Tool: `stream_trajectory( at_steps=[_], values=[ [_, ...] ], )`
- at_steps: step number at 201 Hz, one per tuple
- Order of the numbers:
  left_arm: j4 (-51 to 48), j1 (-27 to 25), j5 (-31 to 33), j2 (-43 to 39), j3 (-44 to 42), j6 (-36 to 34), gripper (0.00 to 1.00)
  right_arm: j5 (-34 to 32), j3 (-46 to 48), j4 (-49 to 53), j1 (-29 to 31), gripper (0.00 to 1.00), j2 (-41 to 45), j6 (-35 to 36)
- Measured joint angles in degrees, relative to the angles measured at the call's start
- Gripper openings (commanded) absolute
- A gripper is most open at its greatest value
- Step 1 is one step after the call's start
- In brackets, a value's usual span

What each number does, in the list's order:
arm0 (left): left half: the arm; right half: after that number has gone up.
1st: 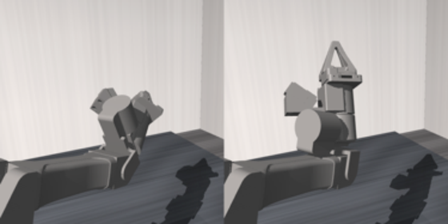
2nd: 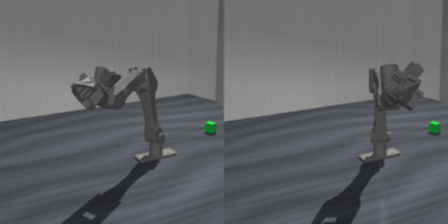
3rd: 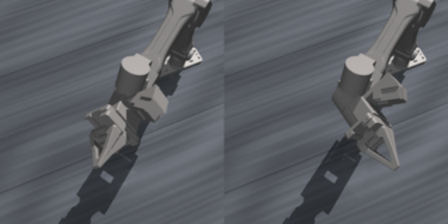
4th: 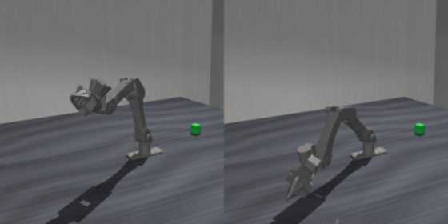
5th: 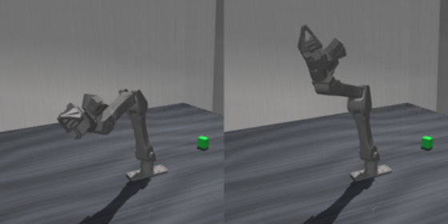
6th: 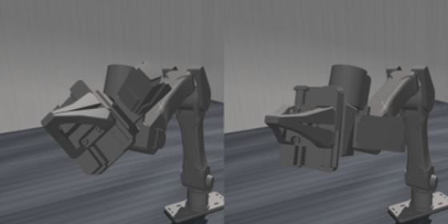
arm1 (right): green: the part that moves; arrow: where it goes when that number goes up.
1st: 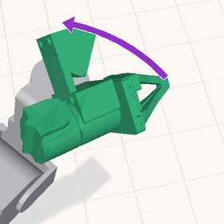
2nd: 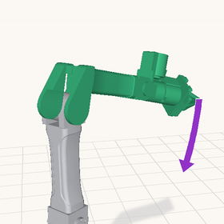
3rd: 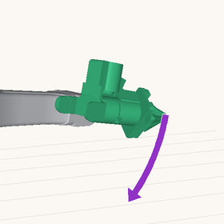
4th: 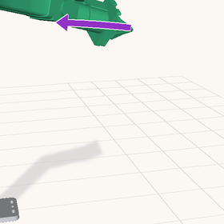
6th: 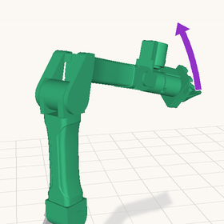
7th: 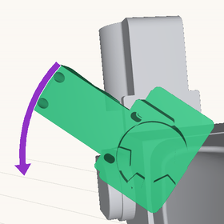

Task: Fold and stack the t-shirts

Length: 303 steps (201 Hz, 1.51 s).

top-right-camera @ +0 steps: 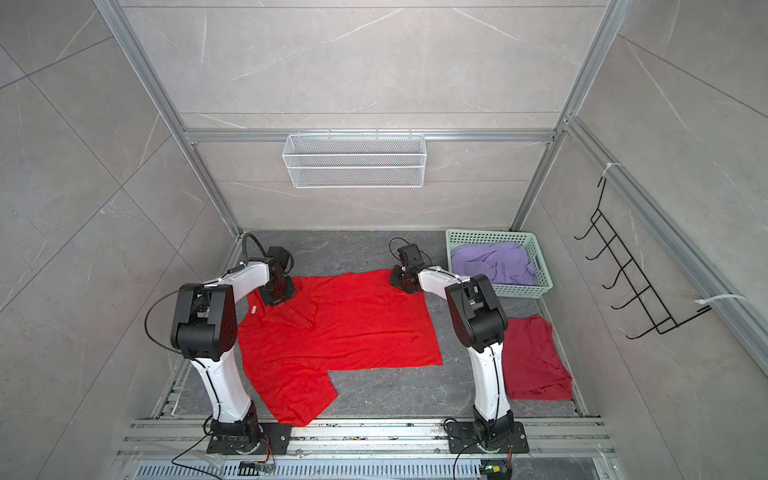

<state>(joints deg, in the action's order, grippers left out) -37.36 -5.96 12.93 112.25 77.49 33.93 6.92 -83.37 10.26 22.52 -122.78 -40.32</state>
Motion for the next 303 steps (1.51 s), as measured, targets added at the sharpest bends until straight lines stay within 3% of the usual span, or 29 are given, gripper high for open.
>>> stream_trajectory(
  at_steps=[17, 67, 109, 193, 221, 267, 303],
  values=[
    [0.2, 0.0, 0.0, 0.0, -0.6, 0.4, 0.21, -0.2, 0.0, 0.4, 0.0, 0.36, 0.1, 0.0],
    [0.3, 0.0, 0.0, 0.0, -1.2, 0.9, 0.00, -0.3, 0.0, 0.6, -0.1, 0.36, 0.2, 0.0],
    [0.2, 0.0, 0.0, -1.4, -2.0, 0.9, 0.00, -0.2, 0.0, 0.7, -0.2, 0.36, 0.2, 0.0],
    [-4.2, -1.1, -0.9, -26.8, -17.0, 2.0, 0.00, -0.2, 0.0, 0.7, -0.3, 0.36, 0.2, 0.0],
    [-9.2, -3.0, -1.5, -34.7, -22.9, 4.1, 0.32, -0.2, 0.0, 0.7, -0.4, 0.36, 0.2, 0.0],
    [-13.7, -4.0, -1.1, -45.0, -21.3, 5.3, 0.47, -0.2, 0.0, 0.9, -0.4, 0.36, 0.2, 0.0],
    [-10.7, -4.0, -1.0, -38.4, -15.9, 4.1, 0.49, -0.6, 0.0, 2.4, -0.8, 0.36, 0.9, 0.8]
  ],
)
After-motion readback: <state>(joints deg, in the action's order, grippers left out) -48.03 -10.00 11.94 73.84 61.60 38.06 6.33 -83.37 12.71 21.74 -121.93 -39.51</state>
